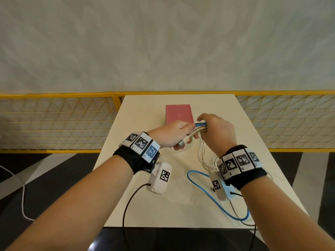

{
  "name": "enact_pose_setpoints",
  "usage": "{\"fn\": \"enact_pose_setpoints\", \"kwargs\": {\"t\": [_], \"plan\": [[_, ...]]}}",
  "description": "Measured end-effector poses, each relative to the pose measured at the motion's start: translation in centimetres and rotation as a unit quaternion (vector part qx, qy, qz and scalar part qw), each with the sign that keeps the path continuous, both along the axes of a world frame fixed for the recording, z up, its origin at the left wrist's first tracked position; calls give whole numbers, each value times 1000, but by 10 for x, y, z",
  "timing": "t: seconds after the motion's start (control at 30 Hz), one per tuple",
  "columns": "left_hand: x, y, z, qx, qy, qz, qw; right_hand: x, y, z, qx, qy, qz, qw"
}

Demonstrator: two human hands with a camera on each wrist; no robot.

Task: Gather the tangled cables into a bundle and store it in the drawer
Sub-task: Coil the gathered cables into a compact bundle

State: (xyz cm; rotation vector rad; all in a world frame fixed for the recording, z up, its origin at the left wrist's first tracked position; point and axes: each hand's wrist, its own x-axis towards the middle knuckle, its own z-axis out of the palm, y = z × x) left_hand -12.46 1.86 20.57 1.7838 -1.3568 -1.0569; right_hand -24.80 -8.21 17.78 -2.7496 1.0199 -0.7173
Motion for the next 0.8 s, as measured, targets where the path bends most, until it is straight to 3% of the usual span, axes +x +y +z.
{"fn": "enact_pose_setpoints", "kwargs": {"t": [0.07,0.13,0.23,0.37,0.57,0.63,0.8], "plan": [[-1,-3,0,-11,-29,8,999,4,7,-1,-47,17,65,997],[0,-5,1,-9,-48,10,999,7,12,1,-13,36,78,996],[5,-3,7,-23,8,41,999,6,9,1,52,59,25,997],[15,-3,13,-119,83,139,980,4,2,-5,173,23,-67,982],[-9,-9,14,-195,-125,104,967,17,13,-10,253,-44,-60,965],[-8,-11,11,-189,-95,106,972,19,15,-12,266,-76,-50,960],[-9,-5,24,-174,18,24,984,18,23,-13,279,-109,-49,953]]}}
